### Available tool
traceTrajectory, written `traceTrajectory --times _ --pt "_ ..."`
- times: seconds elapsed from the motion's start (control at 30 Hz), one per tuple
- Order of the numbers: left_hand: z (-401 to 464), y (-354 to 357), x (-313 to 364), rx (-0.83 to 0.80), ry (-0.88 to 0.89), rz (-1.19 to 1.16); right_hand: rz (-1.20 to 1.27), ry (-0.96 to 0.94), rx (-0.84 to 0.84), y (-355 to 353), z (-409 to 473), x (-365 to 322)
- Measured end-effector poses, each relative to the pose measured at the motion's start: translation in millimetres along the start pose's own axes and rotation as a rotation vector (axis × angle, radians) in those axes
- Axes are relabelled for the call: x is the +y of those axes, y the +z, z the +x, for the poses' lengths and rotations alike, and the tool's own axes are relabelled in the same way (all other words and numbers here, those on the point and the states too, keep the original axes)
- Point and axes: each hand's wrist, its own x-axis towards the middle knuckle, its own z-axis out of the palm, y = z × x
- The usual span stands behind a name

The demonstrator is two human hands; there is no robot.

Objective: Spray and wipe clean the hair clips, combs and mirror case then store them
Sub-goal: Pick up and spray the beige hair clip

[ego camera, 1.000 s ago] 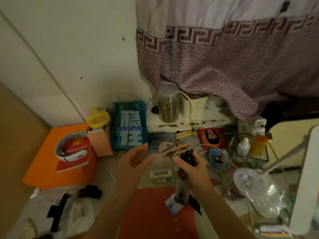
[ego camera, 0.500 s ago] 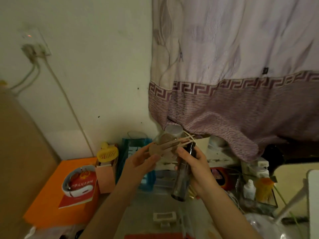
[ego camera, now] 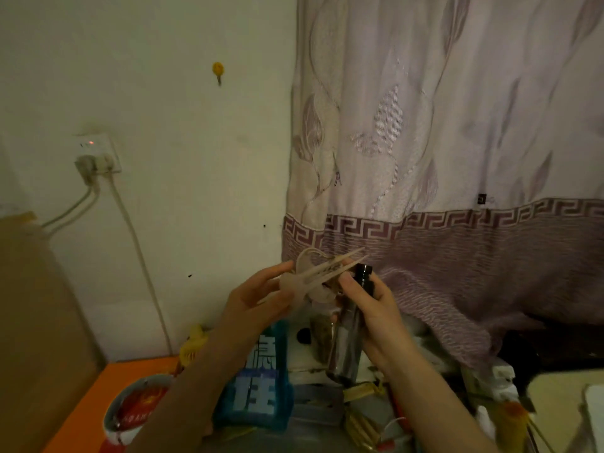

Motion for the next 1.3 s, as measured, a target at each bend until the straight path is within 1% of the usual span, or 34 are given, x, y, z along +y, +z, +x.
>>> traceTrajectory --times 0.13,0.27,0.53,0.67,0.73,0.87,1.07,1.17,1.3 --pt "7 1 16 -0.002 0.047 0.010 -0.086 -0.096 0.013 6 5 -13" --pt "14 2 29 0.022 0.101 0.022 -0.197 -0.229 -0.028 11 6 -25" --pt "30 -10 50 0.104 0.168 -0.012 -0.378 -0.377 0.024 15 10 -50" --pt "36 -17 57 0.151 0.178 -0.006 -0.458 -0.411 0.034 17 11 -65" --pt "39 -19 61 0.174 0.176 -0.017 -0.498 -0.430 0.013 18 13 -72" --pt "44 -22 67 0.203 0.175 -0.038 -0.591 -0.538 -0.065 22 15 -83" --pt "47 -19 72 0.264 0.172 -0.134 -0.636 -0.702 -0.119 44 10 -97" --pt "46 -15 73 0.287 0.198 -0.155 -0.647 -0.735 -0.123 53 10 -100" --pt "45 -9 77 0.286 0.231 -0.132 -0.742 -0.817 -0.104 61 7 -102"
